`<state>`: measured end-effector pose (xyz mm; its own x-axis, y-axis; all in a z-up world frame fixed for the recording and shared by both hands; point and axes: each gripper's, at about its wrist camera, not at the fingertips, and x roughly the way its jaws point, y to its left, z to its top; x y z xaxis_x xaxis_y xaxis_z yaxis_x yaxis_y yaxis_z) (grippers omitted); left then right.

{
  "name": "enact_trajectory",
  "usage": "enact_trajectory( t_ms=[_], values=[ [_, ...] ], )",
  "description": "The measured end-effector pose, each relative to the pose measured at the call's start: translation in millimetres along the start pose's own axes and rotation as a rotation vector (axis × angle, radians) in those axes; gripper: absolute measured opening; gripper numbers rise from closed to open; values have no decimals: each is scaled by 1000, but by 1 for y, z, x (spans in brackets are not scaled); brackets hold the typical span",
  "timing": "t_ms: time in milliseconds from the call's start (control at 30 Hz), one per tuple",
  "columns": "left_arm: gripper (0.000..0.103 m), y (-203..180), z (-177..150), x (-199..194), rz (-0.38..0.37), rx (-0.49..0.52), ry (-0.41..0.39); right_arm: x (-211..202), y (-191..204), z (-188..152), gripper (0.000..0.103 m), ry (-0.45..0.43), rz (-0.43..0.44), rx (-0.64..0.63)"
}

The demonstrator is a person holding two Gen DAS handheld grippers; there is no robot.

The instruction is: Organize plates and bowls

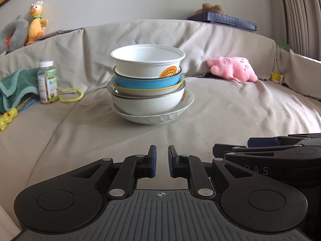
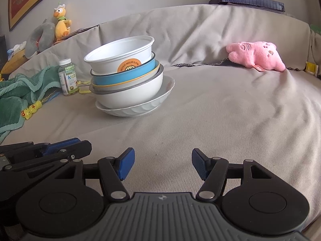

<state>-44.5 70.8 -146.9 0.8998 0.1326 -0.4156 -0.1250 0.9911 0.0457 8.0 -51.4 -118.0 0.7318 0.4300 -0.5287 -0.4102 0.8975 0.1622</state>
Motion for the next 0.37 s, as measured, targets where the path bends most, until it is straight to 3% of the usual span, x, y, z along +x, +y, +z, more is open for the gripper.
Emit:
enact_trajectory(
  t_ms=[367],
  values=[
    [15, 1, -3, 0, -5, 0, -7, -1, 0, 2, 64, -4, 14, 9]
  ],
)
